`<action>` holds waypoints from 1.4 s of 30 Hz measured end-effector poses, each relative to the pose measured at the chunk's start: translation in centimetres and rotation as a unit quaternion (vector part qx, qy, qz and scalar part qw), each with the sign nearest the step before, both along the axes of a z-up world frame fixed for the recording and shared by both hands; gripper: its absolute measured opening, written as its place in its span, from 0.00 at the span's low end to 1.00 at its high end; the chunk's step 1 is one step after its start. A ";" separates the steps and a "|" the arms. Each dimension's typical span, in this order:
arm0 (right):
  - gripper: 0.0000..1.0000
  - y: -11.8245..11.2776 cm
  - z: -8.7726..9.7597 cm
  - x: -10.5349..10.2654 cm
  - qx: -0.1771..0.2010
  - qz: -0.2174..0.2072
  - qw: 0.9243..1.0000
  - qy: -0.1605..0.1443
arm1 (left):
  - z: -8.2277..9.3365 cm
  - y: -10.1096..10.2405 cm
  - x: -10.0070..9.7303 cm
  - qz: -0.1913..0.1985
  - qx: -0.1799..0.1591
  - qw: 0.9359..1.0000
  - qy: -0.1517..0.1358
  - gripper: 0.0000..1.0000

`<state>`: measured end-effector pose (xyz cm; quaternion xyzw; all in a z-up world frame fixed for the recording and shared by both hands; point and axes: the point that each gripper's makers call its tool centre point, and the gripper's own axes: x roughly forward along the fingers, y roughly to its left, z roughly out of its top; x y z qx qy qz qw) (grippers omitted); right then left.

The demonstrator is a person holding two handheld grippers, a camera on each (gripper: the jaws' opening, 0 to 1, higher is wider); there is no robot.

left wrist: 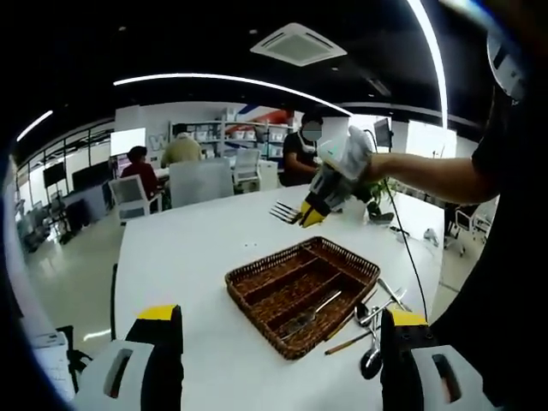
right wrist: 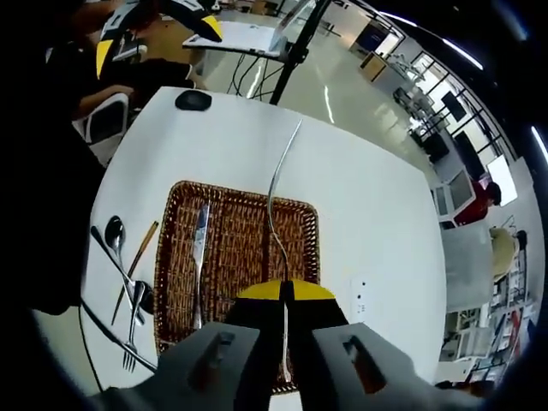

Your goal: Arrange the knives, forks, and spoons in their matching storage slots by inserting each utensil handle-first until every utensil is classified and aligned in the correct compartment

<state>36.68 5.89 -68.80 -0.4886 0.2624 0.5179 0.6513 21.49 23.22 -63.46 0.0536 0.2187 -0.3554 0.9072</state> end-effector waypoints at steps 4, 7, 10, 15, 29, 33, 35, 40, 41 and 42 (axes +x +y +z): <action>0.00 0.1 -0.3 0.1 -0.001 0.002 1.000 0.001 | 0.0 0.1 0.1 0.003 -0.002 1.000 -0.001 1.00; 0.00 0.1 -0.6 0.3 -0.004 0.002 1.000 0.001 | -0.1 0.2 0.1 0.005 0.000 1.000 0.001 1.00; 0.00 0.0 -0.9 0.5 -0.004 0.000 1.000 0.000 | -0.2 0.4 0.1 0.006 0.001 1.000 0.001 1.00; 0.00 0.0 -1.7 0.5 -0.007 -0.003 1.000 0.002 | -0.2 0.4 0.2 0.006 0.003 1.000 0.002 1.00; 0.00 -0.1 -4.5 0.7 -0.011 -0.022 0.999 0.021 | 0.1 0.5 0.6 0.009 -0.010 1.000 0.000 1.00; 0.00 0.0 -5.4 0.9 -0.009 -0.029 0.999 0.019 | -0.1 0.5 0.6 0.008 -0.011 1.000 0.002 1.00; 0.00 0.1 -5.9 0.8 -0.009 -0.029 0.999 0.024 | -0.3 0.6 0.7 0.009 -0.011 1.000 0.003 1.00; 0.00 0.3 -7.0 0.6 -0.016 -0.030 0.999 0.026 | -0.4 1.0 0.8 0.012 -0.009 1.000 0.003 1.00; 0.00 0.4 -7.3 0.6 -0.016 -0.029 0.999 0.027 | -0.4 1.0 0.8 0.013 -0.010 1.000 0.003 1.00; 0.00 0.4 -7.4 0.6 -0.018 -0.030 0.999 0.027 | -0.4 1.1 0.9 0.013 -0.009 1.000 0.003 1.00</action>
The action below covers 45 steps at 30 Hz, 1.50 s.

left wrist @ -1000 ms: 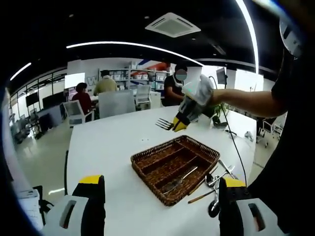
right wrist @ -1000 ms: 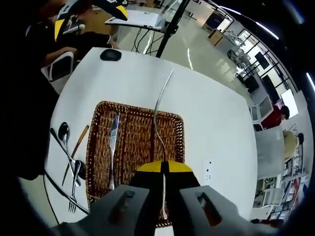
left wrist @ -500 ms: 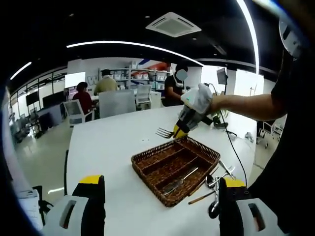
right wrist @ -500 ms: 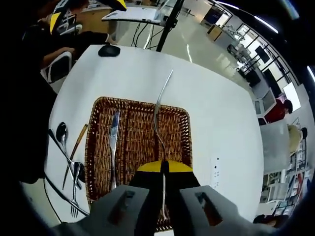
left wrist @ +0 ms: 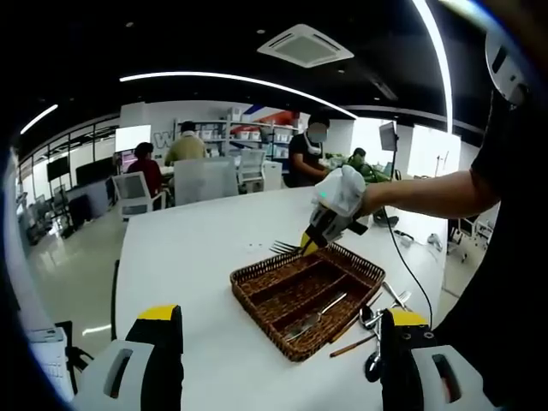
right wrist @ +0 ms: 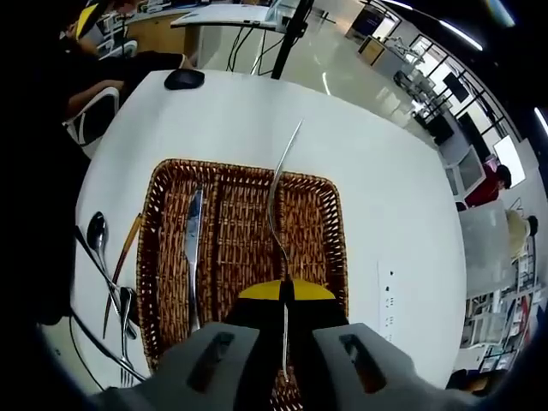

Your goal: Arrange the knives, forks, and spoons in their matching storage slots by inserting each utensil handle-first until every utensil is classified and aligned in the correct compartment

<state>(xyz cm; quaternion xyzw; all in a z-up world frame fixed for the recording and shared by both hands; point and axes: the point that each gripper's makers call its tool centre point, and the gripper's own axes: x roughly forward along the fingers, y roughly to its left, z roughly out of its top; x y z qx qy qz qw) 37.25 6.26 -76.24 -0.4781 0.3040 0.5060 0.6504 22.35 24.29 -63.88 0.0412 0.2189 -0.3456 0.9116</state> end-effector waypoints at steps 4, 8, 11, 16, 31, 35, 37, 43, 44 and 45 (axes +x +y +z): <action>0.00 0.0 -0.7 0.1 -0.002 -0.005 1.000 0.002 | -0.1 0.1 0.0 0.001 0.001 1.000 0.000 1.00; 0.00 0.0 -1.3 0.1 -0.003 -0.010 1.000 0.003 | -0.3 0.3 0.0 0.003 0.001 1.000 0.002 1.00; 0.00 0.0 -1.9 0.1 -0.006 -0.013 1.000 0.005 | -0.4 0.4 0.0 0.003 0.003 1.000 0.003 1.00; 0.00 0.1 -3.3 0.5 -0.008 -0.022 1.000 0.009 | -0.3 0.5 0.0 0.006 0.002 1.000 0.002 1.00; 0.00 0.7 -7.1 0.5 -0.035 -0.014 0.999 0.021 | -0.5 0.7 0.0 0.005 0.005 1.000 0.006 1.00; 0.00 0.7 -7.9 0.8 -0.039 -0.026 0.999 0.024 | -0.7 0.9 -0.1 0.006 0.007 1.000 0.010 1.00; 0.00 0.8 -8.1 0.8 -0.042 -0.024 0.999 0.021 | -0.8 0.9 -0.2 0.005 0.008 1.000 0.011 1.00; 0.00 0.7 -9.0 0.9 -0.059 -0.024 0.998 0.015 | -0.8 1.3 -0.2 0.008 0.010 1.000 0.013 1.00; 0.00 0.7 -9.2 0.9 -0.064 -0.021 0.998 0.011 | -0.9 1.4 -0.2 0.008 0.011 1.000 0.013 1.00; 0.00 0.7 -9.3 0.9 -0.070 -0.018 0.997 0.008 | -0.9 1.4 -0.2 0.009 0.011 1.000 0.014 1.00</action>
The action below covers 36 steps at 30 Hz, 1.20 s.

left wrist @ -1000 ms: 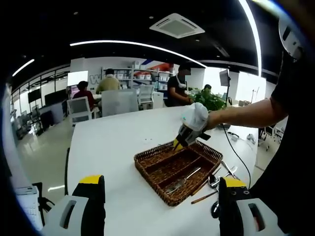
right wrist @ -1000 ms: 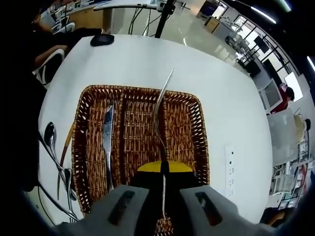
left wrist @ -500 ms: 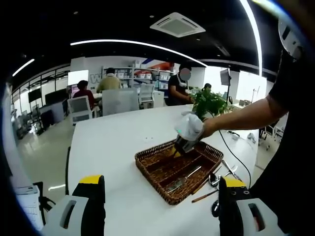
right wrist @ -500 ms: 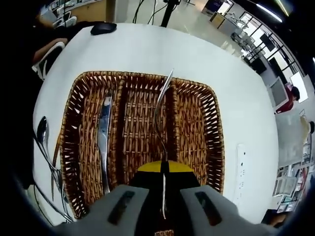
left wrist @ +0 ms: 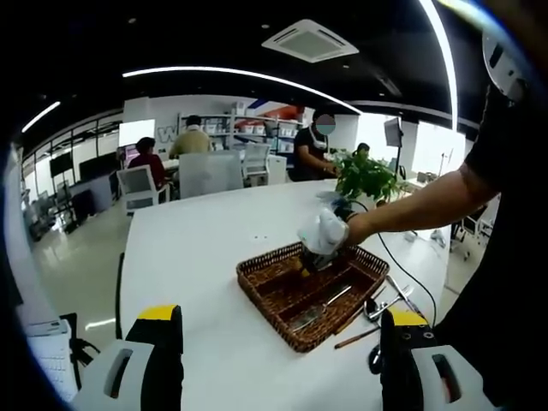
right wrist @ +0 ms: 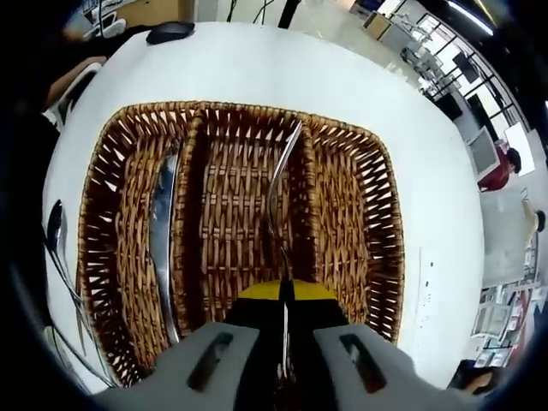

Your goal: Arrange the knives, forks, and spoons in their matching storage slots by inserting each utensil handle-first until every utensil is classified and aligned in the correct compartment

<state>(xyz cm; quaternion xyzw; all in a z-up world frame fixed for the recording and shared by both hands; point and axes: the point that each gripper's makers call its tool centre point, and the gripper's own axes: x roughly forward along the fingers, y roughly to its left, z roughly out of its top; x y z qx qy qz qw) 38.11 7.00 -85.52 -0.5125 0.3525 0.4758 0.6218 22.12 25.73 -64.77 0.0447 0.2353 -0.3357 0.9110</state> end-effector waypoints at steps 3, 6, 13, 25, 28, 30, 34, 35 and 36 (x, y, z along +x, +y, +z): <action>0.00 0.0 -0.7 0.1 -0.012 -0.012 1.000 -0.012 | 0.0 0.1 0.1 0.000 0.000 1.000 0.000 1.00; 0.00 0.0 -1.3 0.1 -0.008 -0.034 0.999 -0.016 | 0.1 0.1 0.1 0.000 -0.001 1.000 0.000 1.00; 0.00 0.2 -1.0 0.8 -0.006 -0.032 0.998 -0.045 | 0.0 0.1 0.1 -0.003 0.001 1.000 0.000 1.00; 0.07 0.3 -0.5 0.3 0.029 -0.051 0.998 -0.029 | 0.2 -0.2 0.2 -0.008 -0.002 1.000 -0.004 1.00; 0.10 0.4 -0.1 0.1 0.040 -0.049 0.998 -0.029 | 0.2 -0.3 0.1 -0.009 -0.001 1.000 -0.005 1.00; 0.12 0.6 0.3 0.1 0.055 -0.051 0.997 -0.026 | 0.3 -0.4 0.2 -0.010 -0.001 1.000 -0.007 1.00; 0.15 0.9 1.6 -0.2 0.082 -0.058 0.995 -0.020 | 0.5 -0.6 0.3 -0.012 -0.002 1.000 -0.011 1.00; 0.16 0.9 2.1 -0.2 0.098 -0.075 0.992 -0.017 | 0.5 -0.7 0.3 -0.014 -0.002 1.000 -0.012 1.00; 0.18 1.2 2.4 -0.3 0.117 -0.085 0.989 -0.008 | 0.6 -0.9 0.3 -0.018 -0.001 1.000 -0.013 1.00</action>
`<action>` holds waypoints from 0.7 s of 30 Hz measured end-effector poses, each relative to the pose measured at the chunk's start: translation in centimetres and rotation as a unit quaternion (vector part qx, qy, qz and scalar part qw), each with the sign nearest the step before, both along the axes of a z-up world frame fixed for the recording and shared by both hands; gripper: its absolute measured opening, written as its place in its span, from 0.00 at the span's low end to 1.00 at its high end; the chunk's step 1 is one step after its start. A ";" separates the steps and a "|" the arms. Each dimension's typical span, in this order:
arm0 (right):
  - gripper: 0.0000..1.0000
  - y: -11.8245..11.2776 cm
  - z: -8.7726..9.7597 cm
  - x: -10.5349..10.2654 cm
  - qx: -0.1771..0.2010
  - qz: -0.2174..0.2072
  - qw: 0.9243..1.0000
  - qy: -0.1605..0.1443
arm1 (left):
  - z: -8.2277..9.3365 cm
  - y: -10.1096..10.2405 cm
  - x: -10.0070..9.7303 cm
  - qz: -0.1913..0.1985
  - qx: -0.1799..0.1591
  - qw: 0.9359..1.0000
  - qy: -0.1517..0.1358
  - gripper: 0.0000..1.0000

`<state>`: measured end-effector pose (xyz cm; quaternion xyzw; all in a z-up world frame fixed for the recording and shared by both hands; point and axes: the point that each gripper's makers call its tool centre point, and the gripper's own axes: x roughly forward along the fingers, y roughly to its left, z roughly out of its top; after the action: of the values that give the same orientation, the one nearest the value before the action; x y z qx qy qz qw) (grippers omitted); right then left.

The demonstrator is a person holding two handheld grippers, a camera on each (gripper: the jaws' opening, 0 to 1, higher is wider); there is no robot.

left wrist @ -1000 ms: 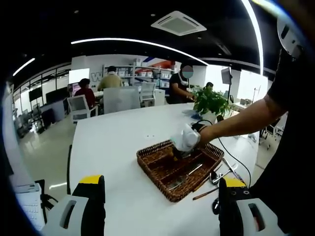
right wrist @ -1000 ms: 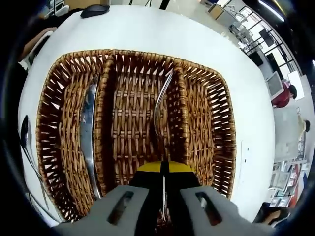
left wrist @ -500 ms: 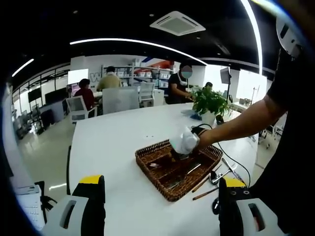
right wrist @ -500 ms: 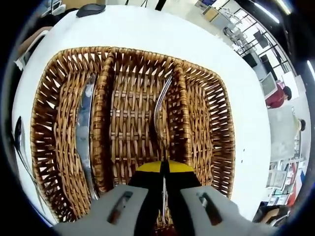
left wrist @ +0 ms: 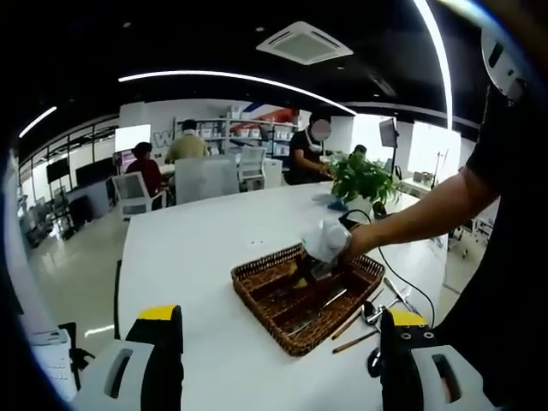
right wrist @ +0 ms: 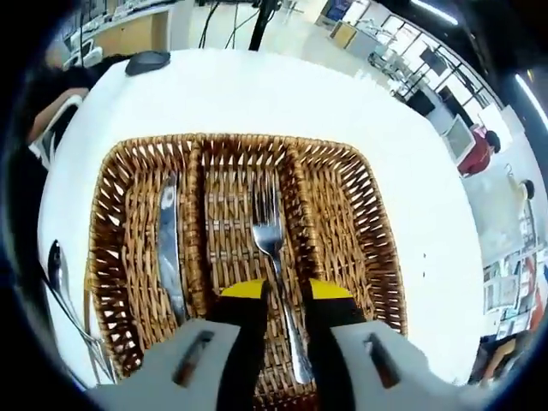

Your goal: Arrange the knives, forks, and spoons in their matching storage slots by inserting each utensil handle-first until every utensil is classified and aligned in the correct compartment

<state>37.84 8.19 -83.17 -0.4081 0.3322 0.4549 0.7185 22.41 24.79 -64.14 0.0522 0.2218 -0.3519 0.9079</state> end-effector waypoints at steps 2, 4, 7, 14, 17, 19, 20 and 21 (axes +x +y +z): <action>0.37 0.4 1.6 0.7 0.037 -0.014 0.999 -0.018 | 0.2 -0.3 0.0 -0.004 0.001 1.000 -0.003 1.00; 0.55 0.5 3.0 1.2 0.057 -0.019 0.998 -0.031 | 0.3 -0.5 0.0 -0.006 0.001 1.000 -0.005 1.00; 0.72 0.5 5.1 1.8 0.093 -0.042 0.994 -0.038 | 0.6 -1.0 0.0 -0.006 -0.009 1.000 -0.008 1.00; 0.92 -0.3 11.3 1.9 0.162 -0.071 0.982 -0.072 | 1.3 -1.9 0.1 -0.005 -0.016 1.000 -0.017 1.00; 0.99 -1.1 13.3 1.4 0.184 -0.085 0.976 -0.076 | 1.8 -2.4 0.1 -0.007 -0.019 0.999 -0.025 1.00; 0.99 -1.7 14.6 0.8 0.198 -0.093 0.972 -0.080 | 2.0 -2.5 0.0 -0.007 -0.018 0.999 -0.029 1.00; 0.99 -2.1 15.1 0.5 0.204 -0.097 0.971 -0.079 | 2.1 -2.6 0.0 -0.006 -0.019 0.999 -0.030 1.00; 0.99 -2.3 15.5 0.2 0.209 -0.100 0.970 -0.079 | 2.2 -2.6 -0.1 -0.005 -0.020 0.999 -0.032 1.00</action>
<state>38.04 5.89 -67.68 -0.2481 0.2112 0.4066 0.8536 22.35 22.18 -61.89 0.0465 0.1856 -0.3591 0.9135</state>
